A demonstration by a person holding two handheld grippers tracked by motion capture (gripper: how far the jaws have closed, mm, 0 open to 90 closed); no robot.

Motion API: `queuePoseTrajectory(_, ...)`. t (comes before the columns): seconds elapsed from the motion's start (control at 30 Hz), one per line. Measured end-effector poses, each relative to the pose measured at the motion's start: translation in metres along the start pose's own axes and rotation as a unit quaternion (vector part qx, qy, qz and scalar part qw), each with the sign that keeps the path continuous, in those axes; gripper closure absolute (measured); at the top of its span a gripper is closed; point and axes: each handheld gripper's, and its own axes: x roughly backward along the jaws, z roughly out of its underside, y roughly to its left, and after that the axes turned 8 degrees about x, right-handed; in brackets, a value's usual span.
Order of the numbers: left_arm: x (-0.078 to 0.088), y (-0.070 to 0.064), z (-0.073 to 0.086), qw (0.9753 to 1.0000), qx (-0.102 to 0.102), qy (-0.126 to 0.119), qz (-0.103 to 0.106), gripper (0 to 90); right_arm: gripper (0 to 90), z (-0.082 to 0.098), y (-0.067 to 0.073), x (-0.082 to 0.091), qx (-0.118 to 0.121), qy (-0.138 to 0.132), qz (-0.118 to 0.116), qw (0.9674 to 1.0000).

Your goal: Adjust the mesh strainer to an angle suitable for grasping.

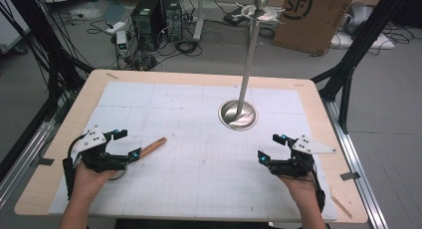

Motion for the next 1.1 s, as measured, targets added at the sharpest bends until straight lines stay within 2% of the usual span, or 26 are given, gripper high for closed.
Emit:
queuePoseTrajectory(0.07,0.000,0.000,0.000,1.0000,0.001,0.001,0.000,14.5,14.8,0.001,-0.001,-0.002,-0.007,0.007,-0.003,0.9999)
queuePoseTrajectory(0.4,0.002,-0.001,0.000,0.9999,-0.002,0.013,0.001,14.9,14.8,0.002,0.004,-0.004,0.000,0.013,-0.009,0.9999)
queuePoseTrajectory(0.57,0.001,0.001,0.001,0.9995,-0.001,0.031,0.001,15.3,14.8,0.002,0.004,-0.006,0.000,0.017,-0.010,0.9998)
queuePoseTrajectory(0.6,-0.001,0.002,0.002,0.9991,-0.003,0.042,-0.007,15.3,14.8,0.003,0.004,-0.007,0.001,0.019,-0.012,0.9997)
queuePoseTrajectory(0.73,-0.003,0.002,0.003,0.9982,-0.006,0.058,-0.011,15.9,14.8,0.004,0.004,-0.008,-0.001,0.025,-0.015,0.9996)
queuePoseTrajectory(0.9,-0.008,0.003,0.005,0.9959,-0.012,0.089,-0.011,19.3,14.8,0.005,0.005,-0.008,-0.001,0.026,-0.018,0.9995)
queuePoseTrajectory(0.93,-0.009,0.003,0.004,0.9943,-0.016,0.105,-0.014,19.6,14.8,0.005,0.005,-0.008,-0.001,0.028,-0.019,0.9994)
queuePoseTrajectory(0.97,-0.009,0.003,0.004,0.9943,-0.016,0.105,-0.014,19.7,14.9,0.005,0.005,-0.008,-0.002,0.028,-0.020,0.9994)
queuePoseTrajectory(1.07,-0.011,0.004,0.002,0.9914,-0.021,0.128,-0.014,20.4,14.9,0.005,0.005,-0.008,-0.002,0.027,-0.020,0.9994)
queuePoseTrajectory(1.1,-0.012,0.004,0.001,0.9894,-0.026,0.142,-0.015,21.0,14.8,0.005,0.005,-0.008,-0.002,0.028,-0.020,0.9994)
